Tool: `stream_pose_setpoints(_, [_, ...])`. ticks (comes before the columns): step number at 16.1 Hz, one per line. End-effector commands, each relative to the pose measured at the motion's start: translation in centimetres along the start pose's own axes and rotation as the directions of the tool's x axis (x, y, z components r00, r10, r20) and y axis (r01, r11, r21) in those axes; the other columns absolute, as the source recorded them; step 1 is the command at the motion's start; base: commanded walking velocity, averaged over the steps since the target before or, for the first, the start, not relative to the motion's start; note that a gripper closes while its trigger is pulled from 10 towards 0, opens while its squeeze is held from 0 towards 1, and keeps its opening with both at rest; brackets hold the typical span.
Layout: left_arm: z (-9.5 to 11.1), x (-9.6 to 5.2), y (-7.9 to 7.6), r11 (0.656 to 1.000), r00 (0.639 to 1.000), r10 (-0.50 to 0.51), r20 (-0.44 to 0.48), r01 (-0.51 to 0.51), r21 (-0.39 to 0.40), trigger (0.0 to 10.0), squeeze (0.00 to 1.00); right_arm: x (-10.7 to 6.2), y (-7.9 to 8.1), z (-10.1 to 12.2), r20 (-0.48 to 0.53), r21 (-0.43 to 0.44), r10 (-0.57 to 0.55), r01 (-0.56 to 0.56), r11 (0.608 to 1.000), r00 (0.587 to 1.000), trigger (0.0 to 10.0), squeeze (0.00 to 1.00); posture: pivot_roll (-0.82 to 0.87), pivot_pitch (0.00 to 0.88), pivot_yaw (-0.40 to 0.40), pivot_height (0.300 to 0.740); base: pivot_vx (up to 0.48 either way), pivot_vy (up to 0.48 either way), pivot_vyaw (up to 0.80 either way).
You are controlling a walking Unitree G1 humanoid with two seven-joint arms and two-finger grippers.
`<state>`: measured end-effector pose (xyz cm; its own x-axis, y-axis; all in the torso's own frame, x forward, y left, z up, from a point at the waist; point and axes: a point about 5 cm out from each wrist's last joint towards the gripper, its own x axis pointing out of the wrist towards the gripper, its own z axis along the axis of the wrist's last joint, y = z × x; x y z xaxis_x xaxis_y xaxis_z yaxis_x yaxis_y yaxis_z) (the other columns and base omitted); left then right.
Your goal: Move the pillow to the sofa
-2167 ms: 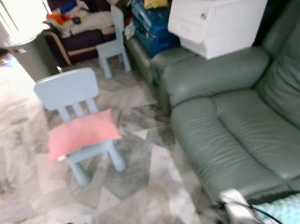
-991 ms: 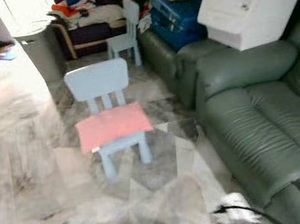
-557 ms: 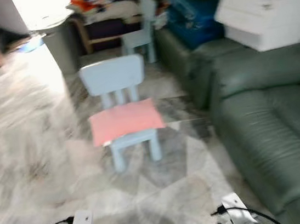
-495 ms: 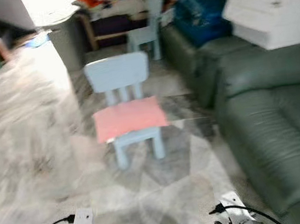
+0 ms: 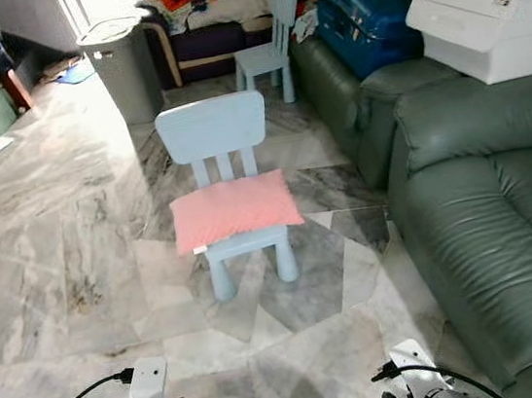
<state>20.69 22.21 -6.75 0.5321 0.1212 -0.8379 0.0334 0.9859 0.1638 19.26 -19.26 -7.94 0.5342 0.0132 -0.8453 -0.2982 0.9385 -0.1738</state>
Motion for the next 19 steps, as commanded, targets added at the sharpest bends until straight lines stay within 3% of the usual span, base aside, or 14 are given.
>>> stream_pose_setpoints(1, [0.32, 0.01, 0.26, 1.0, 1.0, 0.005, -0.001, -0.005, 0.0, 10.0, 0.0, 0.04, 0.17, 0.21, 0.006, -0.011, 0.01, -0.01, 1.0, 1.0, 10.0, 0.0, -0.03, 0.0, 0.027, 0.74, 0.315, 0.296, 0.0])
stream_pose_setpoints(19, [0.08, -0.02, 0.43, 1.0, 1.0, 0.006, -0.007, -0.006, -0.015, 10.0, 0.0, 0.07, 0.16, 0.43, 0.007, -0.043, 0.011, -0.011, 0.999, 1.0, 10.0, 0.0, -0.03, 0.0, 0.031, 0.74, 0.315, 0.29, 0.0])
